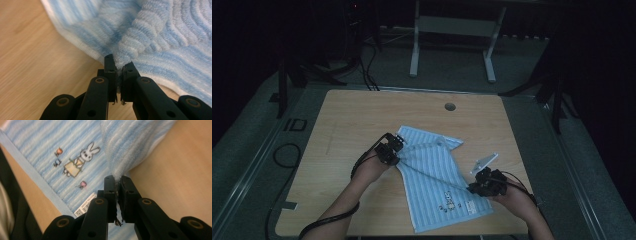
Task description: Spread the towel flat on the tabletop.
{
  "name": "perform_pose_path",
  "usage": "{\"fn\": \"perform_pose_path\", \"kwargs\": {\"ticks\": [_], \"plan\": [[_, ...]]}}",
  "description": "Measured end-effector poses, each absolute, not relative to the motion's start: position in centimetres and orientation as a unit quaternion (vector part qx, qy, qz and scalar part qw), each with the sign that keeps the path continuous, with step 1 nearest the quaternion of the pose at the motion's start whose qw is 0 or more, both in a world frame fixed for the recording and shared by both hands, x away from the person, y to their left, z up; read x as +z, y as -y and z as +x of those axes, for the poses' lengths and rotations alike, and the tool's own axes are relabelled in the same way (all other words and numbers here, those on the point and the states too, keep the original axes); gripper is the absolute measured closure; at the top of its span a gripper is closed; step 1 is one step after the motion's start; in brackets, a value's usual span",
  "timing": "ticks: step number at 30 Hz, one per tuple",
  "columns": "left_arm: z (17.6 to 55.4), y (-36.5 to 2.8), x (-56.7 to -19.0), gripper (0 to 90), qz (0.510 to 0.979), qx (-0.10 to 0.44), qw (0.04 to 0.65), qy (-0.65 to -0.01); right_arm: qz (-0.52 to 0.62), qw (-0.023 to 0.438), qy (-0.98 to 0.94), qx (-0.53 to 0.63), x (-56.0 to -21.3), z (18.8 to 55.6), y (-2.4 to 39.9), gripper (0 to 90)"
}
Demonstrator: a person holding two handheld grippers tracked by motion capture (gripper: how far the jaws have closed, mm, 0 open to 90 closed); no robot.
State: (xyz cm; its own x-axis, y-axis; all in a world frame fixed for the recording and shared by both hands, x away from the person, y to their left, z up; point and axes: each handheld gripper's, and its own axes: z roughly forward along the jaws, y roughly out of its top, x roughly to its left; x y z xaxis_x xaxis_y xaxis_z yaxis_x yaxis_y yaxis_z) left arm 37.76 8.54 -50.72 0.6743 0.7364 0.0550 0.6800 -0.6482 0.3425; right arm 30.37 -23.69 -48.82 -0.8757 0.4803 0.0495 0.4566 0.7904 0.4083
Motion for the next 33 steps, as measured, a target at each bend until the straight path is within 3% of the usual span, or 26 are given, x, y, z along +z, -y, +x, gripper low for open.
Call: {"fn": "perform_pose_path", "kwargs": {"ticks": [7,11,14,16,21,27,33], "plan": [[37.0,-8.6,-52.0,84.1,0.908,0.079,0.144,-0.386,0.261,0.000,-0.945,0.198,-51.4,29.5,24.1,80.9],[35.8,-9.1,-50.8,70.4,0.903,0.097,0.164,-0.386,0.260,0.006,-0.944,0.202,-50.5,29.5,24.1,68.3],[34.0,-9.1,-49.2,64.2,0.904,0.111,0.181,-0.372,0.264,0.023,-0.939,0.217,-48.7,30.0,24.6,68.6],[32.7,-8.5,-48.4,65.4,0.912,0.103,0.191,-0.348,0.270,0.045,-0.935,0.226,-47.4,30.6,25.0,70.6],[29.3,-5.4,-48.9,76.8,0.932,0.055,0.213,-0.287,0.289,0.066,-0.921,0.252,-45.9,33.7,24.9,89.5],[26.1,-1.4,-51.2,86.6,0.953,0.010,0.205,-0.225,0.314,0.076,-0.922,0.215,-47.3,39.1,22.7,89.8],[25.1,0.4,-52.3,86.6,0.959,-0.024,0.199,-0.198,0.337,0.080,-0.916,0.202,-48.6,43.4,20.3,89.8]]}}
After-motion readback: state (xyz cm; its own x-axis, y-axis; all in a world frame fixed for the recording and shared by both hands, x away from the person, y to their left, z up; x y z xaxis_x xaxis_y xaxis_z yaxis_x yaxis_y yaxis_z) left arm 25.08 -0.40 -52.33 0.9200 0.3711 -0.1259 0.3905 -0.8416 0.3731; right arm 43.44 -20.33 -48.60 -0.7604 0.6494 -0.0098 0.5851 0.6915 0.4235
